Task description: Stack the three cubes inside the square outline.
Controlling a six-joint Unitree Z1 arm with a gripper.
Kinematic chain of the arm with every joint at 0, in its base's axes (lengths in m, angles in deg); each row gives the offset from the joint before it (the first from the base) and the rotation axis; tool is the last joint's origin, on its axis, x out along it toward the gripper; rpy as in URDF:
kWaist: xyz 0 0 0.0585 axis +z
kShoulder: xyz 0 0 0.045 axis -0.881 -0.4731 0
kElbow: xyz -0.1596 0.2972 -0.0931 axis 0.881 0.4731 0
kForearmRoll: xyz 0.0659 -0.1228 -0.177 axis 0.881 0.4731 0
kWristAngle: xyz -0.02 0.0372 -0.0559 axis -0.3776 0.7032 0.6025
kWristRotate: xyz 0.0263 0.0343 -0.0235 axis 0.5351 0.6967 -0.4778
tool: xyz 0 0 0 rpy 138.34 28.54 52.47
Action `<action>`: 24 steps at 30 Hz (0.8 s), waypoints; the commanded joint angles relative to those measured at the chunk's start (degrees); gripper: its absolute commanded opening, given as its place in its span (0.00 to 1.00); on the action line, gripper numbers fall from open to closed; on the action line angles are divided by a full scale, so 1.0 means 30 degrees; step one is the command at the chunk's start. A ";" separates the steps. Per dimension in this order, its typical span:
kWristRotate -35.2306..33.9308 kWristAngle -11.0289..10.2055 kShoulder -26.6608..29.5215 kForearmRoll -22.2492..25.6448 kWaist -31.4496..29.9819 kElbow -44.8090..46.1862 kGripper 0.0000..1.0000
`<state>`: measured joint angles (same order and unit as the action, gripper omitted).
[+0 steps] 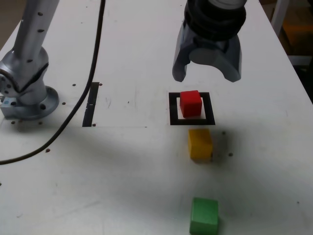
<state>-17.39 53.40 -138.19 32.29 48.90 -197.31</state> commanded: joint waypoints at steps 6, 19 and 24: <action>-0.0488 0.1125 0.0378 0.0293 -0.0573 -0.0037 1.00; -0.1989 0.2553 0.0034 -0.0060 -0.2023 0.1842 1.00; -0.2200 0.2221 -0.0892 -0.0774 -0.2290 0.1013 0.99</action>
<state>-23.71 60.65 -139.72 30.17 42.29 -193.51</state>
